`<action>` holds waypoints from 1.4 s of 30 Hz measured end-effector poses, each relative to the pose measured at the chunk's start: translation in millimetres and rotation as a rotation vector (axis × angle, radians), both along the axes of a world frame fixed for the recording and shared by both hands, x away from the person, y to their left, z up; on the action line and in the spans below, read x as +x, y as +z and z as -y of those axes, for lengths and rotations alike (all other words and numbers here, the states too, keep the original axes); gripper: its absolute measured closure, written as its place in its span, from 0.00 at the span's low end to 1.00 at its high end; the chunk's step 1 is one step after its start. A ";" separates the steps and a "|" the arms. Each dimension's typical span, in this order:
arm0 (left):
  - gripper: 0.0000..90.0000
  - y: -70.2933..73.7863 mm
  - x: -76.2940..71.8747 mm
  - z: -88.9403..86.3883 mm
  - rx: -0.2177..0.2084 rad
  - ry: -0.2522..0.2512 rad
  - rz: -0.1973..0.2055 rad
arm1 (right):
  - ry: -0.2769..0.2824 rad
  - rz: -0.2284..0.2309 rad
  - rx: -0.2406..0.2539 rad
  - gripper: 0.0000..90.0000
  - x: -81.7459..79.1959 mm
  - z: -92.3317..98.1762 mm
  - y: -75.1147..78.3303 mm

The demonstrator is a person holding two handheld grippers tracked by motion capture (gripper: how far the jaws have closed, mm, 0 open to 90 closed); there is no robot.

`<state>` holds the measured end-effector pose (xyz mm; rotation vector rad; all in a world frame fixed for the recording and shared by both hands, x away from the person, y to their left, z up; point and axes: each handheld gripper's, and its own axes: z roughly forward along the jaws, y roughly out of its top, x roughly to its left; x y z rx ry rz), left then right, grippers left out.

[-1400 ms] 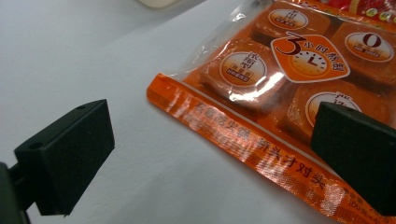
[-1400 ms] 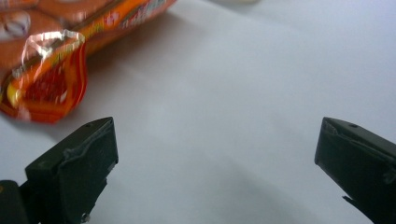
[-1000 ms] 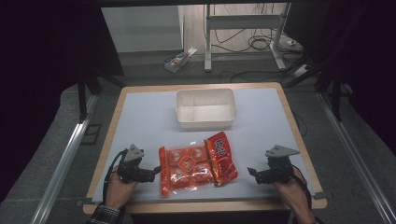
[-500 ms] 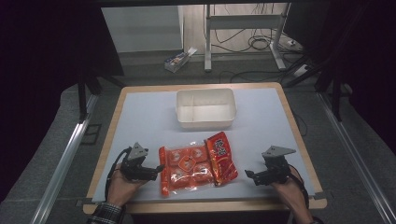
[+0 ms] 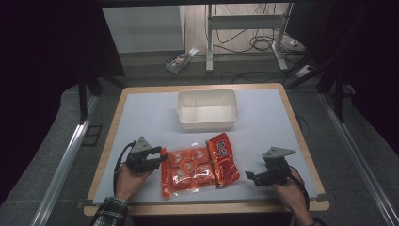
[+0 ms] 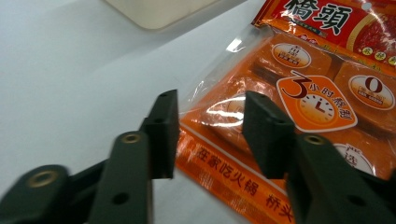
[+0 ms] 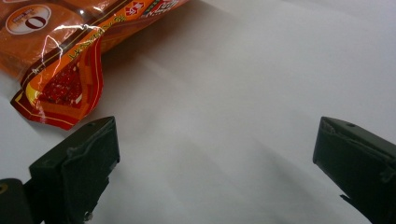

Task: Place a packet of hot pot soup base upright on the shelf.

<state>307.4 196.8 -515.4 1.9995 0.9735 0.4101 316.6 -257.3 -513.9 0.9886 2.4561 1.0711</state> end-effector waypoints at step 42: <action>1.00 -22.3 37.8 31.0 0.107 0.013 -0.142 | 0.016 -0.019 -0.022 0.01 -2.6 -3.1 -1.5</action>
